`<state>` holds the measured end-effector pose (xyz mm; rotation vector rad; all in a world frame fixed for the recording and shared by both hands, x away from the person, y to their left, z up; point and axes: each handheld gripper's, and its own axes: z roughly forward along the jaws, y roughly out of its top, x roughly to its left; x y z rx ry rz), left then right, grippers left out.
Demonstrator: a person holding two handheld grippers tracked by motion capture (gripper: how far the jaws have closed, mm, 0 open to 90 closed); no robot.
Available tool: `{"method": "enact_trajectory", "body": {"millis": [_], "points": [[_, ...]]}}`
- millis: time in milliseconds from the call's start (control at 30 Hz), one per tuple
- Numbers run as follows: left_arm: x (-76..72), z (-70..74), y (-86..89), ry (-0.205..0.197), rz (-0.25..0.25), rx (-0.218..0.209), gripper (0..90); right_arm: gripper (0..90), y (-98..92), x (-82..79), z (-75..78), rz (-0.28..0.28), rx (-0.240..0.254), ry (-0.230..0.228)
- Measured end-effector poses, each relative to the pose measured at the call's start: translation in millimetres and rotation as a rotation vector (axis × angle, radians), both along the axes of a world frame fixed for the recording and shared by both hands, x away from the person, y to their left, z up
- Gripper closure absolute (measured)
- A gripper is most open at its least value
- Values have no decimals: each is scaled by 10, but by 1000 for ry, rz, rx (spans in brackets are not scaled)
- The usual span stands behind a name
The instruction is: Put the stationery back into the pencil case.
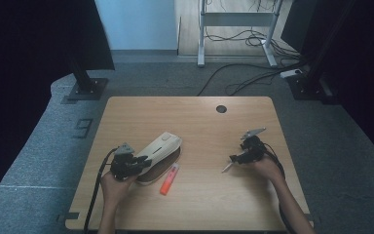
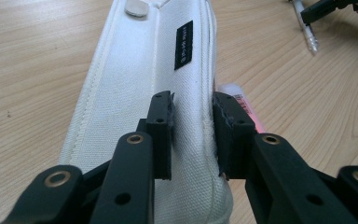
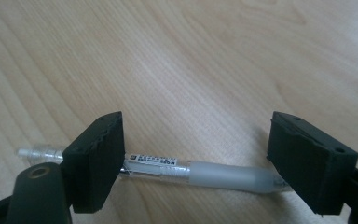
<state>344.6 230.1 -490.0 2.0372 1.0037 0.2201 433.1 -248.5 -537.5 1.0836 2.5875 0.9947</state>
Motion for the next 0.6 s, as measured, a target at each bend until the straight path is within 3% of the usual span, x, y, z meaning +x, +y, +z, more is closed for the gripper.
{"method": "enact_trajectory", "body": {"millis": [133, 367, 600], "points": [[1, -2, -3, 0, 0, 0, 697, 192, -60, -50, 2, 7, -2, 6], [-1, -4, -13, 0, 0, 0, 697, 191, -211, -145, 80, -4, -3, -26], [1, -5, -15, 1, 0, 0, 696, 191, -363, -422, 176, -38, -25, -59]]}}
